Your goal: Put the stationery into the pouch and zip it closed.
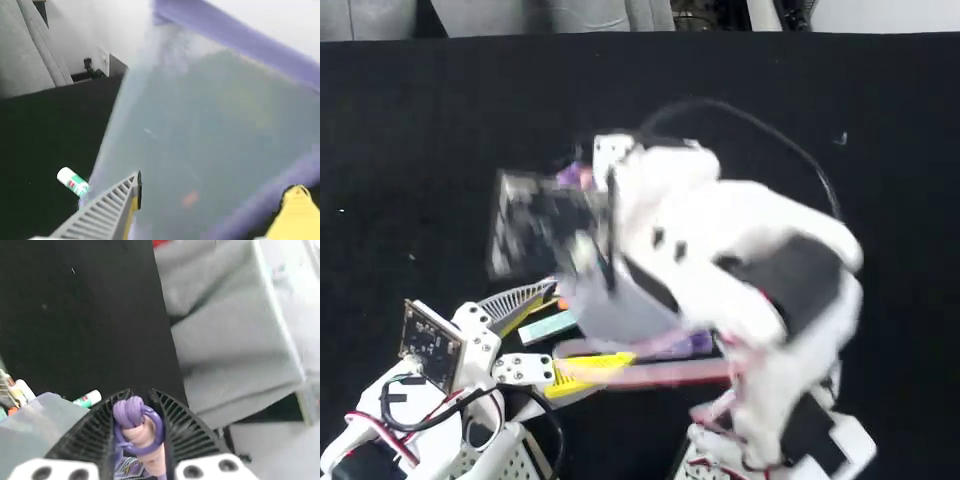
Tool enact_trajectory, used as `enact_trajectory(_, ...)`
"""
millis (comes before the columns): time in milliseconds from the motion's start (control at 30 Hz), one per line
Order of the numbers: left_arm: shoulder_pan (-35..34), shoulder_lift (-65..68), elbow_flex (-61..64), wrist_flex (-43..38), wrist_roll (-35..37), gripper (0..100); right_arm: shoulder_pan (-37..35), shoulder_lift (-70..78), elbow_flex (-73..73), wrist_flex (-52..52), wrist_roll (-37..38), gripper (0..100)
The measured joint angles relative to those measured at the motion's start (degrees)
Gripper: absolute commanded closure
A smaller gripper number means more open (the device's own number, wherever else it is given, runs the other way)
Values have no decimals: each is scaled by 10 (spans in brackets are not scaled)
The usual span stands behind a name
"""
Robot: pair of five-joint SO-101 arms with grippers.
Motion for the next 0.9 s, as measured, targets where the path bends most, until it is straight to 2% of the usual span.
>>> enact_trajectory(133,-3,0,1,21,0,572,38,61,0,-34,0,988)
enact_trajectory(200,-26,0,1,24,0,572,51,82,0,-54,0,988)
enact_trajectory(467,-227,0,1,25,0,572,93,135,4,-122,0,988)
enact_trajectory(533,-259,0,1,25,0,572,107,142,4,-127,0,988)
enact_trajectory(733,-278,0,1,25,0,572,117,141,4,-124,0,988)
enact_trajectory(900,-278,0,24,20,0,572,73,105,4,-80,0,988)
